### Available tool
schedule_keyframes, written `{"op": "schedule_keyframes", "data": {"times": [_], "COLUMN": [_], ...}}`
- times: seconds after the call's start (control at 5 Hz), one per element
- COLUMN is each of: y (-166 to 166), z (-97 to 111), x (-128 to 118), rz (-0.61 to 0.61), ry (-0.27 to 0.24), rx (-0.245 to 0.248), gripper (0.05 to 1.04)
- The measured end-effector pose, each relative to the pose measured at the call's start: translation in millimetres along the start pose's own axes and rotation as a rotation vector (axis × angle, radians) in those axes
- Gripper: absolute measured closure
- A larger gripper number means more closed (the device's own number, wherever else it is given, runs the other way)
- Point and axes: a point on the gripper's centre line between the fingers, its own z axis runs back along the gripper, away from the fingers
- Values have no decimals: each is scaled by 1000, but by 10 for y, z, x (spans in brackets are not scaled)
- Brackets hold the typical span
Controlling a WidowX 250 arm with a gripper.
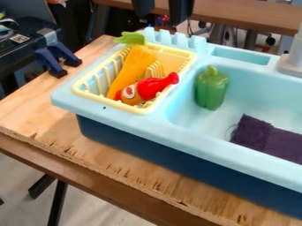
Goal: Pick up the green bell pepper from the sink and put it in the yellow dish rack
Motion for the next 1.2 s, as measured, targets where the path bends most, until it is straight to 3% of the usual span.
{"op": "schedule_keyframes", "data": {"times": [0.2, 0.4, 0.6, 1.2], "y": [4, -32, -95, -190], "z": [-93, -264, -450, -815], "x": [-7, 168, 276, 472], "rz": [3, 13, 9, -42], "ry": [29, -17, -19, 45], "rx": [-4, 5, 18, 15], "gripper": [80, 80, 80, 80]}}
